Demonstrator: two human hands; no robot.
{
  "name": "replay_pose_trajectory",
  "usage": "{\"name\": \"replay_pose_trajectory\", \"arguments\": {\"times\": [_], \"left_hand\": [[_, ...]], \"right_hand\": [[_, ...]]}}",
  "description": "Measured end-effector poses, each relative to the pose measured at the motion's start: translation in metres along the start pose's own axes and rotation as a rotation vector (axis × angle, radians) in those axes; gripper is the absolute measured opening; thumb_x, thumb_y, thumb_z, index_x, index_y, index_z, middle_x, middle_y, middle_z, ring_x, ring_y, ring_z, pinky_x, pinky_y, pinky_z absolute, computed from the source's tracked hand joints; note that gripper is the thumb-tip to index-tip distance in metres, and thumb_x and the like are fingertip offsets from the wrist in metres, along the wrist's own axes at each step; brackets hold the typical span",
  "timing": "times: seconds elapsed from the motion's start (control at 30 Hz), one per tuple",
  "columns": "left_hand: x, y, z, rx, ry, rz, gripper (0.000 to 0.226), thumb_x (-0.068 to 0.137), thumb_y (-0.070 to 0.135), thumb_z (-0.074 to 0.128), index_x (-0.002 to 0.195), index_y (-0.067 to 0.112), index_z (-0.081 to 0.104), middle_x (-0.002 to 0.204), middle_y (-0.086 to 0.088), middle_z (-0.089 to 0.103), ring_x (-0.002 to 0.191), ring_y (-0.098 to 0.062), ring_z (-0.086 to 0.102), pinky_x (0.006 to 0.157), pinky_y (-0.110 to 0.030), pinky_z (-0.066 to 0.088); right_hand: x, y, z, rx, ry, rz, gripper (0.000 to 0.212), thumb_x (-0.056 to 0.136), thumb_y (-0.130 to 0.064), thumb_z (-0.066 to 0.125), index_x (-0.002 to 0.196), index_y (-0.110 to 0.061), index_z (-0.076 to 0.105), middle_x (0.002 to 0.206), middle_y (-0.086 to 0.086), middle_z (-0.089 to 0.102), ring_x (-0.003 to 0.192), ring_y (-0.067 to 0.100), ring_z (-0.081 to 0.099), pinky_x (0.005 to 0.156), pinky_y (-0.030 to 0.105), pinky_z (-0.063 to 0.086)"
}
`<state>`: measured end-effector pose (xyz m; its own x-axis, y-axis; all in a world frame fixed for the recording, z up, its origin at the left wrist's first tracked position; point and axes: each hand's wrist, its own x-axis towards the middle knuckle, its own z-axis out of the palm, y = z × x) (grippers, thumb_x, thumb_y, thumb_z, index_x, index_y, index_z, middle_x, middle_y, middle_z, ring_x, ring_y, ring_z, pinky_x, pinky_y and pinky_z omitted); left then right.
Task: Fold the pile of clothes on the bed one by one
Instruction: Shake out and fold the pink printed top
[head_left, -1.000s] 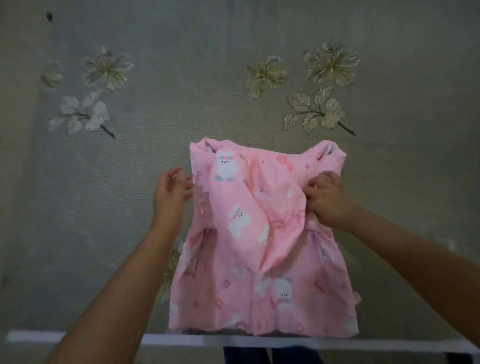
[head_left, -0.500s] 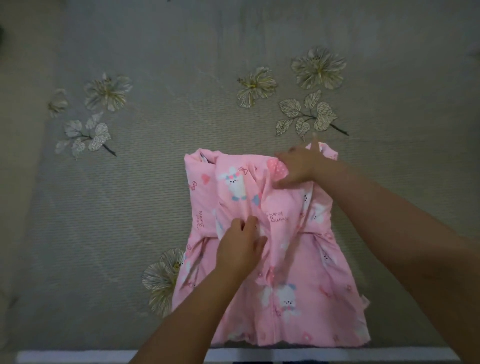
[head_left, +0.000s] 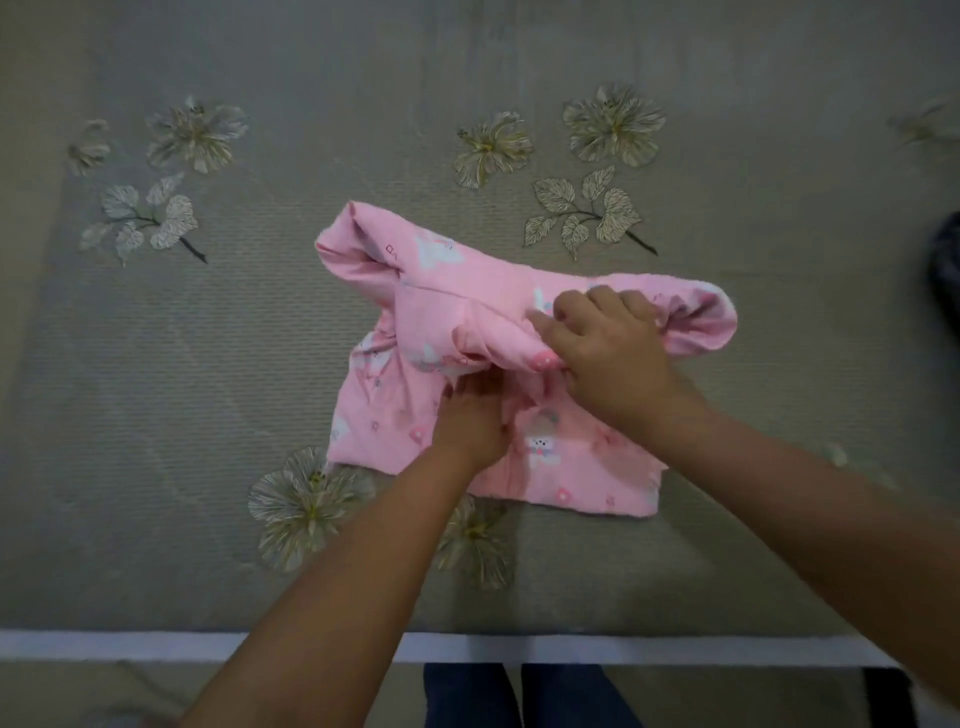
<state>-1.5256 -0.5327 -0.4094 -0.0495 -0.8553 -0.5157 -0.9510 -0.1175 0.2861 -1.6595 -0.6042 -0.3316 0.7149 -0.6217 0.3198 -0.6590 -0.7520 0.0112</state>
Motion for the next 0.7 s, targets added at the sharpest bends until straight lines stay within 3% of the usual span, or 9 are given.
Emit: {"name": "replay_pose_trajectory", "arguments": {"times": [0.13, 0.23, 0.27, 0.37, 0.47, 0.53, 0.57, 0.63, 0.7], "left_hand": [[-0.059, 0.009, 0.016, 0.037, -0.151, -0.058, 0.041, 0.092, 0.023, 0.044, 0.130, 0.010, 0.045, 0.132, -0.014, 0.050, 0.117, -0.028, 0.050, 0.095, -0.034, 0.040], [-0.115, 0.003, 0.019, -0.085, 0.127, 0.152, 0.019, 0.081, 0.007, 0.049, 0.080, 0.002, 0.068, 0.080, -0.017, 0.067, 0.067, -0.031, 0.065, 0.052, -0.034, 0.051], [-0.126, -0.001, 0.020, -0.075, 0.295, 0.249, 0.020, 0.077, 0.004, 0.049, 0.071, 0.001, 0.068, 0.072, -0.015, 0.067, 0.060, -0.028, 0.063, 0.048, -0.031, 0.050], [-0.126, -0.011, 0.021, 0.145, 0.474, 0.382, 0.025, 0.073, 0.006, 0.054, 0.089, 0.002, 0.072, 0.094, -0.015, 0.070, 0.089, -0.033, 0.063, 0.073, -0.040, 0.053], [-0.097, -0.020, 0.026, 0.445, 0.194, 0.224, 0.062, 0.049, 0.021, 0.083, 0.107, 0.010, 0.068, 0.116, -0.016, 0.064, 0.106, -0.038, 0.060, 0.082, -0.051, 0.050], [-0.082, -0.028, 0.030, 0.455, 0.091, 0.169, 0.079, 0.041, 0.024, 0.087, 0.115, 0.010, 0.063, 0.122, -0.020, 0.058, 0.111, -0.041, 0.055, 0.084, -0.055, 0.046], [-0.074, -0.033, 0.034, 0.433, 0.083, 0.178, 0.084, 0.047, 0.021, 0.085, 0.125, 0.010, 0.054, 0.132, -0.023, 0.048, 0.119, -0.045, 0.046, 0.093, -0.056, 0.039], [-0.058, -0.047, 0.047, 0.392, 0.080, 0.186, 0.093, 0.072, 0.016, 0.070, 0.143, 0.020, 0.009, 0.150, -0.018, 0.000, 0.138, -0.044, 0.005, 0.112, -0.050, 0.002], [-0.044, -0.058, 0.053, 0.372, 0.015, 0.145, 0.089, 0.086, 0.021, 0.055, 0.142, 0.022, -0.013, 0.152, -0.007, -0.019, 0.140, -0.033, -0.015, 0.112, -0.040, -0.014]], "right_hand": [[-0.068, -0.036, 0.013, 0.023, -0.233, -0.036, 0.043, 0.065, -0.014, 0.046, 0.099, -0.019, 0.072, 0.111, 0.009, 0.068, 0.077, 0.023, 0.067, 0.058, 0.022, 0.043], [-0.119, -0.063, 0.025, 0.057, -0.456, -0.027, 0.055, 0.046, -0.018, 0.074, 0.101, -0.022, 0.072, 0.118, 0.006, 0.064, 0.086, 0.021, 0.068, 0.060, 0.022, 0.046], [-0.130, -0.070, 0.029, 0.056, -0.496, -0.013, 0.062, 0.040, -0.020, 0.079, 0.101, -0.023, 0.072, 0.119, 0.005, 0.064, 0.089, 0.021, 0.068, 0.063, 0.023, 0.047], [-0.147, -0.084, 0.040, 0.017, -0.451, 0.071, 0.074, 0.039, -0.023, 0.084, 0.112, -0.022, 0.066, 0.121, 0.005, 0.062, 0.098, 0.024, 0.066, 0.080, 0.036, 0.041], [-0.146, -0.094, 0.052, -0.114, -0.394, 0.170, 0.088, 0.050, -0.027, 0.082, 0.128, -0.021, 0.041, 0.141, 0.014, 0.040, 0.117, 0.030, 0.054, 0.093, 0.046, 0.033], [-0.138, -0.099, 0.059, -0.152, -0.408, 0.261, 0.086, 0.055, -0.030, 0.080, 0.132, -0.024, 0.041, 0.147, 0.019, 0.025, 0.123, 0.033, 0.045, 0.094, 0.046, 0.043], [-0.132, -0.099, 0.063, -0.154, -0.427, 0.302, 0.085, 0.051, -0.031, 0.083, 0.129, -0.024, 0.050, 0.142, 0.018, 0.037, 0.121, 0.032, 0.050, 0.088, 0.046, 0.048], [-0.122, -0.097, 0.072, -0.154, -0.480, 0.332, 0.081, 0.043, -0.034, 0.086, 0.120, -0.030, 0.060, 0.126, 0.012, 0.058, 0.111, 0.025, 0.060, 0.077, 0.042, 0.053], [-0.117, -0.093, 0.082, -0.147, -0.534, 0.308, 0.086, 0.037, -0.042, 0.086, 0.118, -0.031, 0.061, 0.121, 0.010, 0.062, 0.102, 0.020, 0.064, 0.071, 0.034, 0.053]]}}
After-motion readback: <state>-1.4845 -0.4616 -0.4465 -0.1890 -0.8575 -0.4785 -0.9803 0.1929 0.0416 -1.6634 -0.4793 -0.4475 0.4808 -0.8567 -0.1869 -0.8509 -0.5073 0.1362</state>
